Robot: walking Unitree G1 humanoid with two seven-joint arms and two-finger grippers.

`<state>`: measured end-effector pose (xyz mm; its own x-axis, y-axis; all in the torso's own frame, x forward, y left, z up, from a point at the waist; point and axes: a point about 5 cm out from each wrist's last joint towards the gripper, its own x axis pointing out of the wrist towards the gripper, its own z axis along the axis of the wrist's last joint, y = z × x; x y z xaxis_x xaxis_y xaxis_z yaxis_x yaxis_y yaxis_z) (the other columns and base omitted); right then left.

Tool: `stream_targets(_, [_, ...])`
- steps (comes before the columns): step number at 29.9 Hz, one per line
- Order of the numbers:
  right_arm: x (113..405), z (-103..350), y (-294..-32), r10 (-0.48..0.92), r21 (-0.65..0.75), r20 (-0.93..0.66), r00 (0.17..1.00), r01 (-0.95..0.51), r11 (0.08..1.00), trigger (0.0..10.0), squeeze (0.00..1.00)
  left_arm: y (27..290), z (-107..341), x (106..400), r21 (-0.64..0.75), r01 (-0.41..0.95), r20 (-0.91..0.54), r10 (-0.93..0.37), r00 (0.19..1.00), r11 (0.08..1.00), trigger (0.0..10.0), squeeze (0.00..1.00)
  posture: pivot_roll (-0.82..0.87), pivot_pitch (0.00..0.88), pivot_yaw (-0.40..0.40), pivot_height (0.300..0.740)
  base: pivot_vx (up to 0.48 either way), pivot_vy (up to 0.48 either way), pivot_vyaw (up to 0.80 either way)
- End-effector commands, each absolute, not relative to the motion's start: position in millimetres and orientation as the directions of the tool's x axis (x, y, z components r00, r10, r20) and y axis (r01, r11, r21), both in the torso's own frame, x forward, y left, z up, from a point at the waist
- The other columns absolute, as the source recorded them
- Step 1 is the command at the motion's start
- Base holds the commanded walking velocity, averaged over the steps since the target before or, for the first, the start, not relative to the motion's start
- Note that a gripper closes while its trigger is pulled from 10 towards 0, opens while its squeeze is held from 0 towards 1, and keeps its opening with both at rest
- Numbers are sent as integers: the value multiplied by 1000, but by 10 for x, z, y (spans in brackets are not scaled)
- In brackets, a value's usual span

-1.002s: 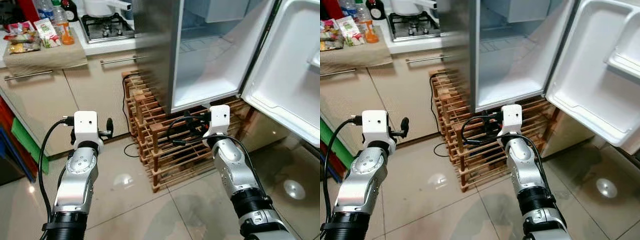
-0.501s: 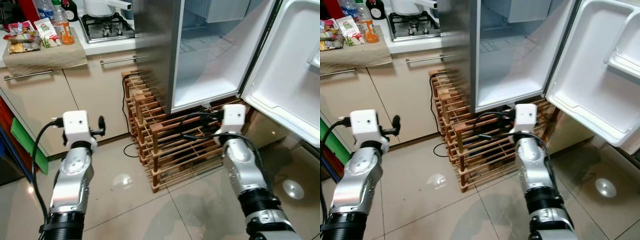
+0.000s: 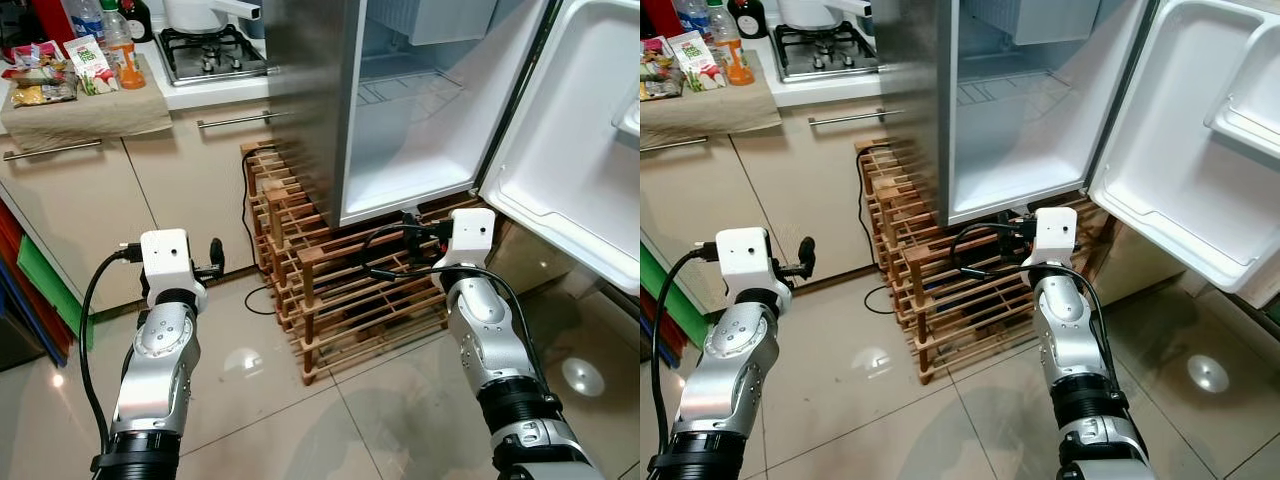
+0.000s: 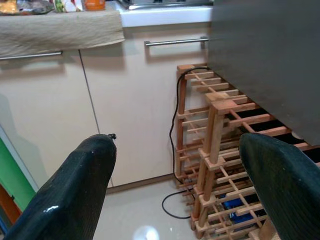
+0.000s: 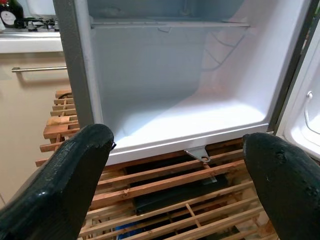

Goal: Restocking fridge

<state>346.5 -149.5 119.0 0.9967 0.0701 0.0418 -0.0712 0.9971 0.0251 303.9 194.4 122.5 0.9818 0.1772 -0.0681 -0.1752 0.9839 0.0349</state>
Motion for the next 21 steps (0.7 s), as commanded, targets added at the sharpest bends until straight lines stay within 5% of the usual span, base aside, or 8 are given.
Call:
stream_targets(1, [3472,1174,-1527,57,23,38,998,-58,998,10000,0,1878,1316,3058,44,-143,-25,145,989,989,10000,0,-42,0,18,740,0,-469,0])
stream_targets(9, [3469,1171,-1476,77,23,38,996,-78,997,10000,0,1909,1326,3047,52,-147,-18,148,989,988,10000,0,-45,0,17,740,0,-469,0])
stream_targets(17, [3407,1158,-1455,141,-12,48,989,-141,990,10000,0,1882,1289,3044,18,-161,-30,162,986,987,10000,0,-59,0,4,740,0,0,0])
stream_targets(21, [3376,1145,-1376,185,2,50,981,-185,983,10000,0,1864,1284,3040,18,-143,-31,143,989,990,10000,0,-56,0,11,740,0,86,634])
